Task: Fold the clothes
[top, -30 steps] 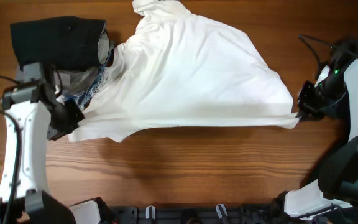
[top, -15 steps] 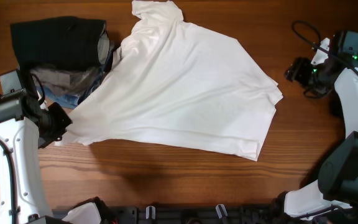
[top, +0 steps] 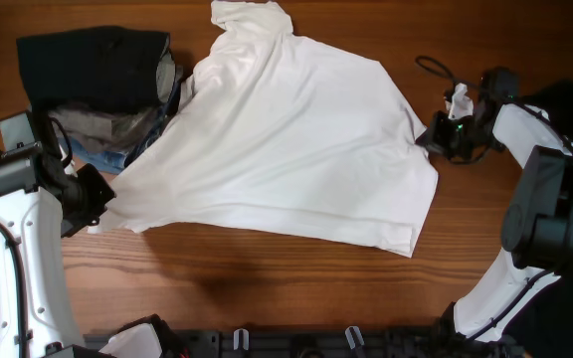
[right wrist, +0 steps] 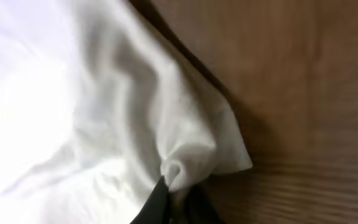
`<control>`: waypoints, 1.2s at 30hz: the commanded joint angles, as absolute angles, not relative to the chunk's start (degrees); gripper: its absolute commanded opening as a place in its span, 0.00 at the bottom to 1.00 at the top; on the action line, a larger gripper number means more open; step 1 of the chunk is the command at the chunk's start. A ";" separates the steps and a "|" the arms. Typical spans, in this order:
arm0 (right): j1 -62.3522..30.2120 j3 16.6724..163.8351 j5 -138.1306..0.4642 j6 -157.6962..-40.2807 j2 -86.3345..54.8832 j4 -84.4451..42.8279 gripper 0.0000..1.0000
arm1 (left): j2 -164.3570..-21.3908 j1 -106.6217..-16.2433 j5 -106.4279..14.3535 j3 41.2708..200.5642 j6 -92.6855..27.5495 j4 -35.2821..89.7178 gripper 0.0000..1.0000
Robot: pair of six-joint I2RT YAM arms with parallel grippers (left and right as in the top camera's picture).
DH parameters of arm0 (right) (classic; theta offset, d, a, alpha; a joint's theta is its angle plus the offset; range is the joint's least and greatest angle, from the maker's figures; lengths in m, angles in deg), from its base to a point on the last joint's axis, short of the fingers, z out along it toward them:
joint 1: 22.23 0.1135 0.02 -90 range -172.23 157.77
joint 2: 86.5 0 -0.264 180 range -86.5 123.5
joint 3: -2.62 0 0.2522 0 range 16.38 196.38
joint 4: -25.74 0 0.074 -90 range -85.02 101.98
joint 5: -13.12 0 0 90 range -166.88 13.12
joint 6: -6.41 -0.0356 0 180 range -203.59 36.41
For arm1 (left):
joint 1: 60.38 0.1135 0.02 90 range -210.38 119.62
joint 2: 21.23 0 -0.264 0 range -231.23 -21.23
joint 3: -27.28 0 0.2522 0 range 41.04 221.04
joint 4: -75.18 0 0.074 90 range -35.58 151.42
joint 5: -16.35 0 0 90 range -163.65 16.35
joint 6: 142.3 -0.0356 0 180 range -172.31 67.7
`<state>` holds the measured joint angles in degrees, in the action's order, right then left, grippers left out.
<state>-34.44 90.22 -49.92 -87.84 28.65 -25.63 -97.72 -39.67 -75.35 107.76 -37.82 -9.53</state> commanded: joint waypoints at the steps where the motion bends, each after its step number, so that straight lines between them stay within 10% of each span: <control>1: -34.81 99.36 -48.01 -85.63 18.62 -25.28 0.04 | -97.08 -39.48 -76.29 108.13 -37.96 -9.56 0.04; 6: -29.63 99.14 -54.53 -83.47 12.87 -37.69 0.10 | -97.08 -39.48 -76.29 108.13 -37.96 -9.51 0.04; 9: -27.12 96.12 -66.90 -90.68 15.06 -38.39 0.57 | -97.08 -39.48 -76.29 108.13 -37.96 -9.60 0.04; 14: -29.30 96.12 -67.47 -94.31 15.48 -27.90 0.87 | -97.08 -39.48 -76.29 108.13 -37.98 -9.56 0.04; 21: -29.33 96.12 -62.70 -92.87 29.24 -23.95 0.69 | -97.08 -39.48 -76.29 108.13 -38.22 -9.56 0.05; 23: -29.30 96.12 -55.56 -88.56 31.45 -24.34 0.50 | -97.08 -39.48 -76.29 108.13 -38.22 -9.53 0.05; 25: -29.41 96.56 -54.70 -87.01 31.19 -23.05 0.04 | -97.08 -39.48 -76.29 108.13 -38.28 -9.32 0.05; 36: -26.16 107.97 -56.98 -91.05 23.89 -39.70 0.11 | -97.08 -39.48 -76.29 108.13 -38.37 -9.29 0.06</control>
